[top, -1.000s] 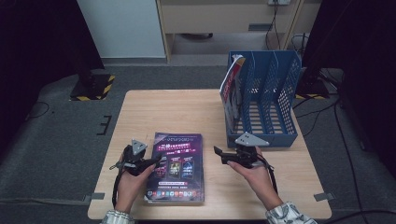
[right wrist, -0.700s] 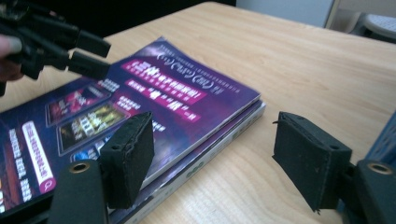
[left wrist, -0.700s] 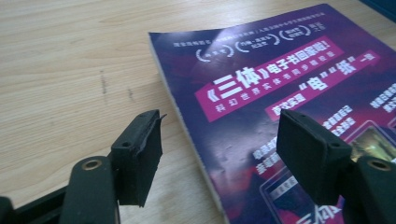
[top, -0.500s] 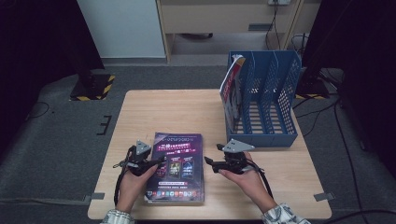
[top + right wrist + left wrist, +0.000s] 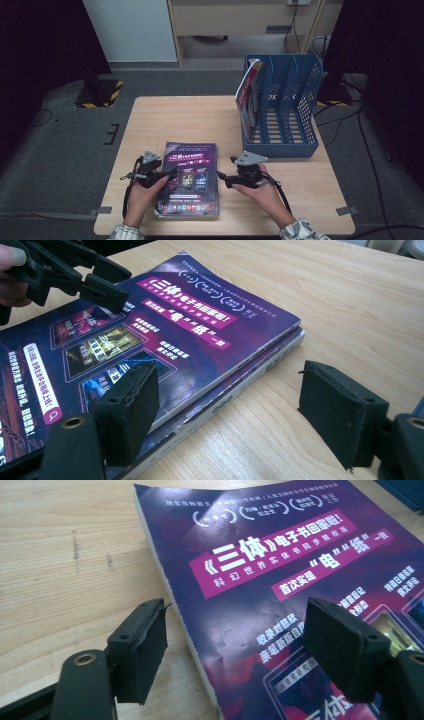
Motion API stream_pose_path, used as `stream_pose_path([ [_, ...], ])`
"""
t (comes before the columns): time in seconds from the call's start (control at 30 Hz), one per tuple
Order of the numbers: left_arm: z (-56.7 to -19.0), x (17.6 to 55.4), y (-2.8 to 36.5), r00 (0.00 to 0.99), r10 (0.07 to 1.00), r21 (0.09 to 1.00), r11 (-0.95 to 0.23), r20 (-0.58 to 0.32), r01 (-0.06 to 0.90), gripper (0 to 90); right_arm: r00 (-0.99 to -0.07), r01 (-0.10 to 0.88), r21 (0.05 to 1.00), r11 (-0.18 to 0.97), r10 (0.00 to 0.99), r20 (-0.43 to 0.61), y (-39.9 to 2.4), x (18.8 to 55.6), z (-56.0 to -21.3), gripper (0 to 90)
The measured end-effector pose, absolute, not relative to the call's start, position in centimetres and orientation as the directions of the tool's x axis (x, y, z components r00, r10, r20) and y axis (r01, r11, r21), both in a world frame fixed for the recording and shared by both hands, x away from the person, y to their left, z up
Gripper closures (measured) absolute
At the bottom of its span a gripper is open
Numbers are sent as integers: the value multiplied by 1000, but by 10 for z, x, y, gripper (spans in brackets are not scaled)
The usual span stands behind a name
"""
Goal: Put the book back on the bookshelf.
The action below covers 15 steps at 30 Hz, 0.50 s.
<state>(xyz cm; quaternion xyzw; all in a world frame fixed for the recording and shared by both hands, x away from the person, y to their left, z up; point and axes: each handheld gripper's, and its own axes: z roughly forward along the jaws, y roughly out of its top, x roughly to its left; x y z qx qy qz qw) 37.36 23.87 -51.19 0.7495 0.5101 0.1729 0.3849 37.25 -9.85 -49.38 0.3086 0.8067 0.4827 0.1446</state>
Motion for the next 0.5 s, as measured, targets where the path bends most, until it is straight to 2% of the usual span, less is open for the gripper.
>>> stream_pose_path([
  [0.5,-512,373,239,432,890,755,-181,-147,630,288,-763,367,865,342,642,70,-99,373,-495,235],
])
